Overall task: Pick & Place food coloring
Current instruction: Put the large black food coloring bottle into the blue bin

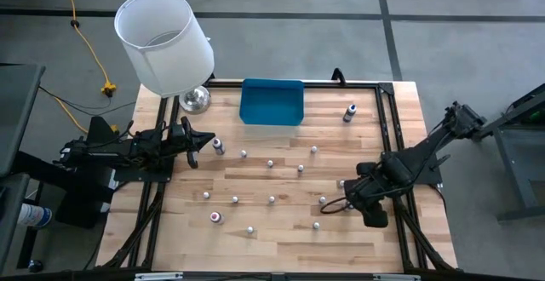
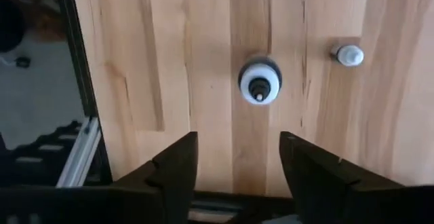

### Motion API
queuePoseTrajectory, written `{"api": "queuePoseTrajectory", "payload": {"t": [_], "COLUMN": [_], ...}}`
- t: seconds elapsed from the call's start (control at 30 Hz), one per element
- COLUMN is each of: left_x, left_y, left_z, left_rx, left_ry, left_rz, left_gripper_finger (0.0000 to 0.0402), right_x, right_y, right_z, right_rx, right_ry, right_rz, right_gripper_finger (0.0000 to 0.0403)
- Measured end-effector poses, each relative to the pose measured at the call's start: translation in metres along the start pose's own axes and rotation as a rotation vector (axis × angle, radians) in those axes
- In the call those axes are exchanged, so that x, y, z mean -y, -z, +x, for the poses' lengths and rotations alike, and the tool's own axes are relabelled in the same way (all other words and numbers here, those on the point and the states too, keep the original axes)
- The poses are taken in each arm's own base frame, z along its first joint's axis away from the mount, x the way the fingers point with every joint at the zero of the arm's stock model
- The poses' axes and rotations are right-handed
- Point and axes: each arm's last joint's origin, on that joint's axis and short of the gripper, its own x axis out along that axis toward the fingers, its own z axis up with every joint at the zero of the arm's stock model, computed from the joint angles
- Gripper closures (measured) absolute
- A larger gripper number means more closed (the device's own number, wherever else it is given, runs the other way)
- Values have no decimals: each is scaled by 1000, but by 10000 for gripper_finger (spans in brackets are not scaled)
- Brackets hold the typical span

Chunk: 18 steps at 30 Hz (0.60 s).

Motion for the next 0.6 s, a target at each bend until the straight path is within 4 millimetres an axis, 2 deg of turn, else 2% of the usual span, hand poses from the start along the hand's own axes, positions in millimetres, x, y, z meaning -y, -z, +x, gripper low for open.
{"api": "queuePoseTrajectory", "payload": {"t": [0.47,0.6], "left_x": [0,0], "left_y": [0,0], "left_z": [0,0], "left_rx": [0,0], "left_ry": [0,0], "left_rz": [0,0], "left_gripper_finger": [401,401], "right_x": [16,18], "right_y": [7,8], "right_z": [53,63], "right_rx": [100,112], "right_ry": [-21,-30], "right_rz": [17,19], "right_gripper_finger": [189,190]}}
